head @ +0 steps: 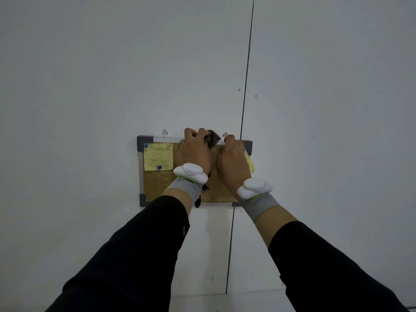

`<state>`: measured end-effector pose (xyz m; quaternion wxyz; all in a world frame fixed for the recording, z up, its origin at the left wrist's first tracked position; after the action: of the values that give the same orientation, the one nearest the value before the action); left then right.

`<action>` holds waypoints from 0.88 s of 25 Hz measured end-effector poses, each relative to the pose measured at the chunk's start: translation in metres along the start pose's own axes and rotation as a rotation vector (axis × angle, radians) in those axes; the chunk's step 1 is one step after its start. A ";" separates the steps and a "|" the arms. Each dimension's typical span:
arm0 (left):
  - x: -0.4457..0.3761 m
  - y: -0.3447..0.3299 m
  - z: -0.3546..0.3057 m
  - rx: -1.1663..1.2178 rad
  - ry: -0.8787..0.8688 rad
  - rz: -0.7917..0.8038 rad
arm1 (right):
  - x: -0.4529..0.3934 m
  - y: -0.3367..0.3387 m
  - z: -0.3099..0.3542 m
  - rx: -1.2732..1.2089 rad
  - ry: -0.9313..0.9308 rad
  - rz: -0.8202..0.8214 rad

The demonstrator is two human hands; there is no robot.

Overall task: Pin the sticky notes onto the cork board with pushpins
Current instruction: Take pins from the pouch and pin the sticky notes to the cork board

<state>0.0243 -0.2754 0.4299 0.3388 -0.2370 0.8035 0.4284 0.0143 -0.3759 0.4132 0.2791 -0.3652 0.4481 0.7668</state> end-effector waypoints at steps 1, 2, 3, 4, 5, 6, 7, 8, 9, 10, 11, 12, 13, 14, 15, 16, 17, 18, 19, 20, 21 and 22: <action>-0.002 0.002 0.002 -0.003 0.017 0.003 | -0.002 0.000 -0.002 0.021 -0.017 0.007; -0.001 0.007 0.006 -0.006 0.033 0.008 | -0.002 0.001 -0.002 0.034 -0.028 0.025; -0.001 0.011 0.008 -0.010 0.041 0.014 | -0.002 0.000 -0.003 0.055 -0.029 0.052; -0.001 0.014 0.012 -0.014 0.048 0.019 | -0.002 -0.003 -0.005 0.084 -0.013 0.083; -0.002 0.016 0.016 -0.024 0.053 0.025 | -0.002 -0.006 -0.007 0.105 -0.001 0.105; -0.002 0.020 0.021 -0.037 0.055 0.032 | -0.001 -0.007 -0.010 0.121 0.007 0.126; -0.002 0.023 0.026 -0.050 0.057 0.038 | 0.000 -0.008 -0.012 0.125 0.005 0.140; -0.002 0.028 0.030 -0.065 0.061 0.041 | 0.000 -0.008 -0.013 0.124 0.003 0.145; -0.003 0.033 0.034 -0.075 0.070 0.042 | -0.001 -0.008 -0.013 0.121 -0.002 0.143; -0.004 0.036 0.036 -0.077 0.082 0.043 | -0.002 -0.008 -0.012 0.118 -0.009 0.143; -0.004 0.038 0.037 -0.073 0.091 0.044 | -0.002 -0.008 -0.011 0.108 -0.018 0.147; -0.004 0.039 0.037 -0.059 0.097 0.048 | -0.002 -0.009 -0.011 0.099 -0.031 0.159; -0.003 0.038 0.037 -0.037 0.102 0.048 | -0.002 -0.008 -0.010 0.090 -0.043 0.165; -0.003 0.037 0.037 -0.011 0.106 0.043 | -0.002 -0.008 -0.010 0.084 -0.052 0.169; -0.002 0.035 0.036 0.013 0.105 0.037 | -0.003 -0.007 -0.010 0.082 -0.053 0.168; -0.001 0.031 0.033 0.031 0.094 0.035 | -0.003 -0.005 -0.010 0.086 -0.046 0.165; 0.000 0.027 0.030 0.047 0.078 0.037 | -0.003 -0.004 -0.010 0.095 -0.033 0.164; 0.001 0.020 0.024 0.065 0.063 0.041 | -0.003 -0.003 -0.011 0.110 -0.017 0.165; 0.002 0.013 0.017 0.082 0.048 0.040 | -0.003 -0.001 -0.012 0.128 0.000 0.170; 0.002 0.006 0.010 0.095 0.033 0.034 | -0.004 0.000 -0.012 0.139 0.017 0.179; 0.003 -0.001 0.004 0.111 0.018 0.023 | -0.004 0.001 -0.014 0.144 0.031 0.188; 0.002 -0.006 0.001 0.129 0.005 0.013 | -0.004 0.001 -0.014 0.144 0.040 0.192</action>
<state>0.0271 -0.2781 0.4248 0.3485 -0.2107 0.8319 0.3770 0.0205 -0.3886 0.4124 0.2207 -0.3150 0.5404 0.7484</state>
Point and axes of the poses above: each hand's wrist, its own x-axis away from the middle knuckle, its own y-axis out of the back of the hand, z = x × y, the point moved 2 cm from there along -x, towards the middle knuckle, and after that the axes turned 2 degrees about -x, right-handed, at the moved point
